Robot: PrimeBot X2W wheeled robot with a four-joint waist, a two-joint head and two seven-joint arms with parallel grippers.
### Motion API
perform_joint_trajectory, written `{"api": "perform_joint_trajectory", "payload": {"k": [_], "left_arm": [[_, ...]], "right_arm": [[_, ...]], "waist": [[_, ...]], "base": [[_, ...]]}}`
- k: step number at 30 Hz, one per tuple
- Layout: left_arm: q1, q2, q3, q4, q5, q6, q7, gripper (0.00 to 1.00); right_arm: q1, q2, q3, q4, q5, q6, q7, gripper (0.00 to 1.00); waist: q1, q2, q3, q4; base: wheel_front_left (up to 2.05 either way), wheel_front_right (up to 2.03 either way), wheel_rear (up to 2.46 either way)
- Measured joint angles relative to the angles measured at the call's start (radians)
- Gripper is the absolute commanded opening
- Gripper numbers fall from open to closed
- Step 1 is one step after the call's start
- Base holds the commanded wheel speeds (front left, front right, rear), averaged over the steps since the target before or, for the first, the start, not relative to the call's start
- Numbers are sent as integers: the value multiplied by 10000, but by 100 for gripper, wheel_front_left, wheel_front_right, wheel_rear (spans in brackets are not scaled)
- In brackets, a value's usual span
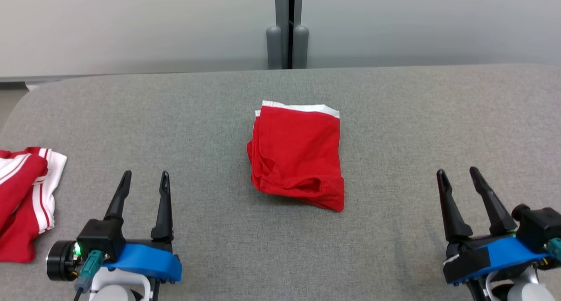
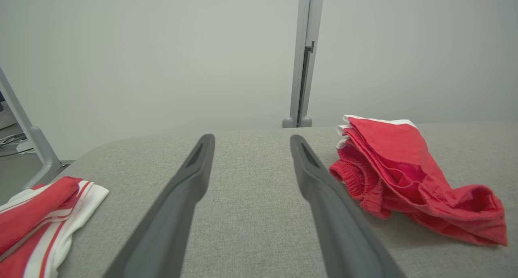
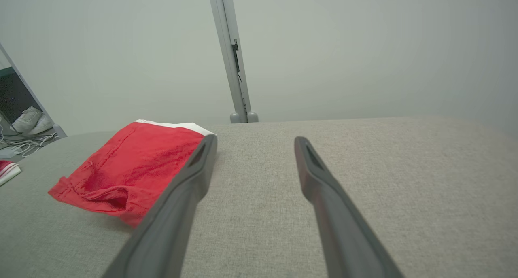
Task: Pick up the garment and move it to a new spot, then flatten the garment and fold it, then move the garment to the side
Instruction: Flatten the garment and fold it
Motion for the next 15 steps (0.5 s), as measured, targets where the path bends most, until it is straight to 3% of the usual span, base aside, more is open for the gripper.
{"api": "perform_joint_trajectory", "payload": {"k": [15], "left_arm": [[927, 111, -224, -360, -150, 213, 288, 100]], "right_arm": [[1122, 257, -268, -1083, -311, 0, 888, 100]], "waist": [[1, 0, -848, -32]], "base": [[0, 0, 0]]}}
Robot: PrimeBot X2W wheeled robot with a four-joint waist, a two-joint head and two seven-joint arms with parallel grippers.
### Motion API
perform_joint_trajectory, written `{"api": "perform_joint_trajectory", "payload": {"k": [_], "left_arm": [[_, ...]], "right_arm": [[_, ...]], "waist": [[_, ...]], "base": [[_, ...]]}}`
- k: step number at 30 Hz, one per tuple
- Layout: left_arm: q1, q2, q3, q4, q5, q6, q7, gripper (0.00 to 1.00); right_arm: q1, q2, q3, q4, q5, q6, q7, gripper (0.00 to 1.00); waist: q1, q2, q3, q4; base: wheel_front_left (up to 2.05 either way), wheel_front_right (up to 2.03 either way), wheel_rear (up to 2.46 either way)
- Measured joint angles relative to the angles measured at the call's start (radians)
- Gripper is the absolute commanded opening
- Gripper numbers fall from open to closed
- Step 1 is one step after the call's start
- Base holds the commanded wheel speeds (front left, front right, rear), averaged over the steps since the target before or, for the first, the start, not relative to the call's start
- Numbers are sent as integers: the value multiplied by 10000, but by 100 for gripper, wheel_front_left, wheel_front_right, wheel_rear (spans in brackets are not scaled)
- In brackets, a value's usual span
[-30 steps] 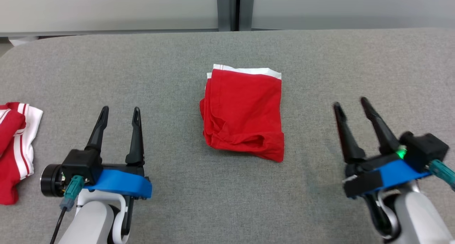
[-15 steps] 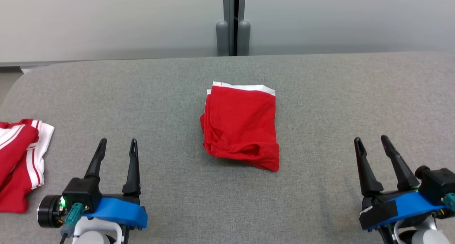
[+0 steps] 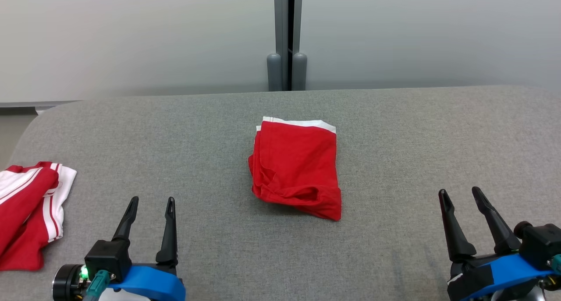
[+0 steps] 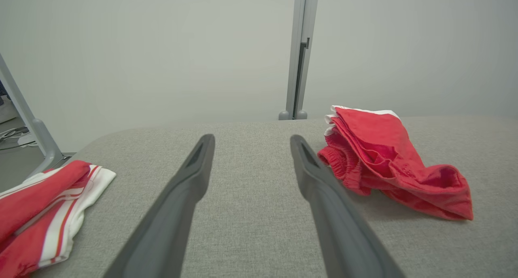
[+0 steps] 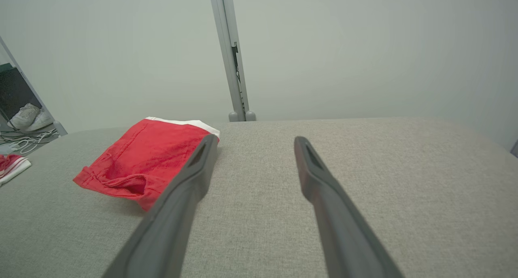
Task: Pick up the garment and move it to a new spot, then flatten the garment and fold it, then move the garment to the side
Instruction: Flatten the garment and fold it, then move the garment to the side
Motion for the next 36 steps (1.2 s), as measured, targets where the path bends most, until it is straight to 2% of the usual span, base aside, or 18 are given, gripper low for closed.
{"api": "perform_joint_trajectory", "payload": {"k": [25, 30, 36], "left_arm": [[-282, 104, -38, -128, 13, 92, -157, 100], [-1013, 35, -48, -278, 192, -4, -316, 100], [-1796, -299, -50, -105, 303, -196, -491, 100]], "right_arm": [[-15, 121, -194, -157, -178, 0, 368, 100], [-835, -61, -109, 470, -150, 0, 558, 100], [-2368, -46, 725, 1931, -48, 0, 639, 100]], "waist": [[0, 2, 446, 101], [2, 2, 1095, 298], [3, 3, 1948, 846]], "base": [[0, 0, 0], [0, 0, 0], [0, 0, 0]]}}
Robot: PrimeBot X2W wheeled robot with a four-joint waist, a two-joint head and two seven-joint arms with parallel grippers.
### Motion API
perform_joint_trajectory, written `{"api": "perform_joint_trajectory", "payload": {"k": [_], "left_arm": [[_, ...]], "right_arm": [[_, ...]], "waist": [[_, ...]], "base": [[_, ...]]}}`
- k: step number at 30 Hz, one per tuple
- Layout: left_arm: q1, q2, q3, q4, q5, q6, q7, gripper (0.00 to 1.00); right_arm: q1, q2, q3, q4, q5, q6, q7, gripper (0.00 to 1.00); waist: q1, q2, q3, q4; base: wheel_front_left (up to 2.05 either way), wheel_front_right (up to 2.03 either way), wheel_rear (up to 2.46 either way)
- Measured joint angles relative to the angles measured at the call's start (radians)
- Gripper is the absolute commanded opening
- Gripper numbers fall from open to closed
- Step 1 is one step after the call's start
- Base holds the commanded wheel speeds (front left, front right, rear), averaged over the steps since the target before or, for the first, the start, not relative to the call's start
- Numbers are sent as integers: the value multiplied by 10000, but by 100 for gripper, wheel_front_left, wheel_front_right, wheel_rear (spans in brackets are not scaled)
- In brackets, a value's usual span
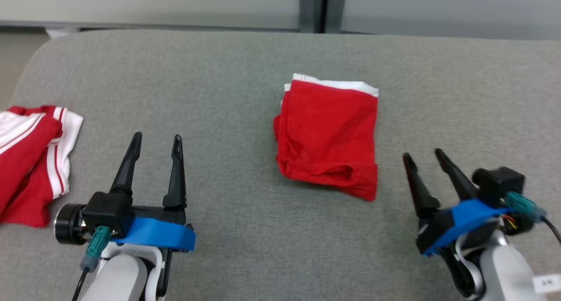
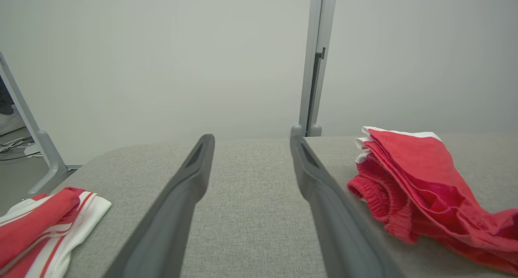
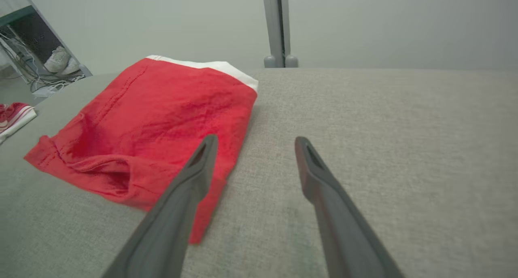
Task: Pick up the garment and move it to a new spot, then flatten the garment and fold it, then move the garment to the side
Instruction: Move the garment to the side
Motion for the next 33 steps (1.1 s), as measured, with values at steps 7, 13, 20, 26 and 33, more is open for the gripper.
{"api": "perform_joint_trajectory", "payload": {"k": [7, 13, 20, 26, 33], "left_arm": [[-427, -410, 81, 339, 58, -313, -104, 100], [-500, -642, 320, 374, 265, -468, -115, 100], [-500, -779, 627, 362, 508, -685, -115, 100], [-498, -936, 761, 384, 731, -863, -115, 100], [-360, -966, 930, 397, 945, -951, -117, 100]], "right_arm": [[-1348, 190, 872, 2138, 236, 0, 107, 100], [-1616, 249, 1220, 3049, 276, 0, 332, 100], [-1612, 314, 1172, 3062, 201, 2, 717, 47], [-1576, 267, 1235, 2800, 203, 10, 834, 0], [-1545, -552, 1668, 2236, 334, 2, 736, 0]], "waist": [[1, 1, 707, 682], [-2, 0, 922, 924], [-3, 0, 882, 820], [-2, 0, 833, 726], [-2, 0, 789, 203]], "base": [[0, 0, 0], [0, 0, 0], [0, 0, 0], [0, 0, 0], [0, 0, 0]]}}
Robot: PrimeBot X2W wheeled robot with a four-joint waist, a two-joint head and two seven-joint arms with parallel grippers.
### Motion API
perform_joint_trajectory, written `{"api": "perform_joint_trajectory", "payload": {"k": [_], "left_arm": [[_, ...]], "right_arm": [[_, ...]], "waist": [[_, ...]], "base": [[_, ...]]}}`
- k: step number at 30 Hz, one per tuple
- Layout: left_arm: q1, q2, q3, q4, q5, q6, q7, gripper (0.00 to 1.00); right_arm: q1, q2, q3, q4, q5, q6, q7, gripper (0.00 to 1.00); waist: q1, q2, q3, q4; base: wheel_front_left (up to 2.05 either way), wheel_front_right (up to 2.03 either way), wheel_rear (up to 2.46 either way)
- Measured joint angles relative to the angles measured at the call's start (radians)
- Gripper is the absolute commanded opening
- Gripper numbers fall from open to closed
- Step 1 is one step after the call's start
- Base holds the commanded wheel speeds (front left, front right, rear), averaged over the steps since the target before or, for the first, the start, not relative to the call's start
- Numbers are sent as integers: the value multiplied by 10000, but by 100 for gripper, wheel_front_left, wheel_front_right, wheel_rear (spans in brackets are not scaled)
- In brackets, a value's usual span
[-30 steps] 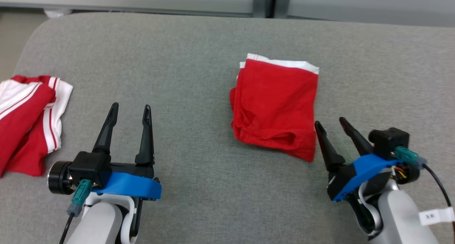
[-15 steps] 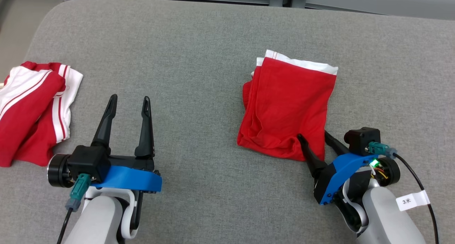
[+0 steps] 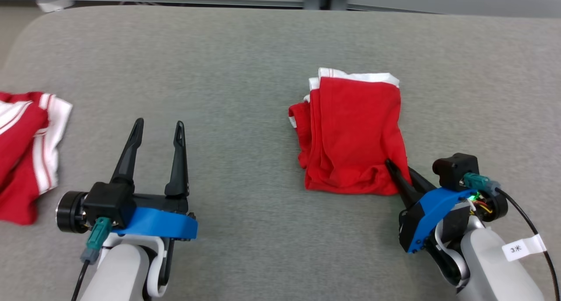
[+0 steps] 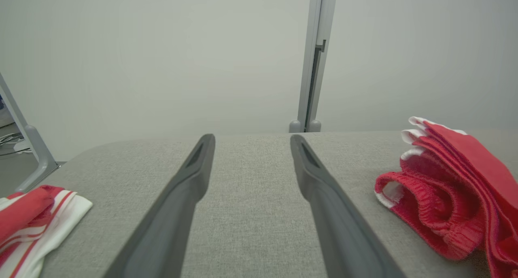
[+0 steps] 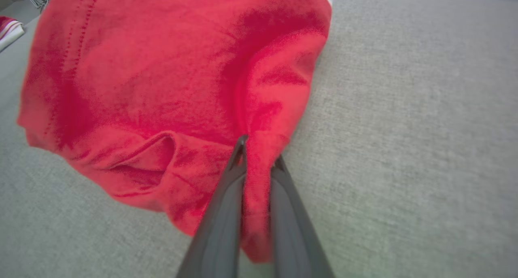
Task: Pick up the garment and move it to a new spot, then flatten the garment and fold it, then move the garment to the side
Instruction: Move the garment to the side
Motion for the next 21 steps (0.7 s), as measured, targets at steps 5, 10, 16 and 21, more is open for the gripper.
{"api": "perform_joint_trajectory", "payload": {"k": [5, 10, 16, 21], "left_arm": [[88, 111, 69, -98, 73, -42, 0, 100], [72, 232, -44, -288, 165, -102, 48, 100], [-186, 364, -249, -640, 330, -176, 291, 100], [-462, 443, -403, -917, 430, -236, 479, 100]], "right_arm": [[193, -617, 286, -334, 349, 0, -88, 0], [226, -1135, 491, -268, 794, 0, -217, 0], [-457, -1605, 759, 90, 1045, 0, -625, 0], [-1535, -2257, 491, 892, 836, 0, -911, 0]], "waist": [[0, 0, 111, -927], [0, 0, 167, -1926], [-1, -2, 353, -2807], [1, -1, 773, -3028]], "base": [[0, 0, 0], [0, 0, 0], [0, 0, 0], [0, 0, 0]]}}
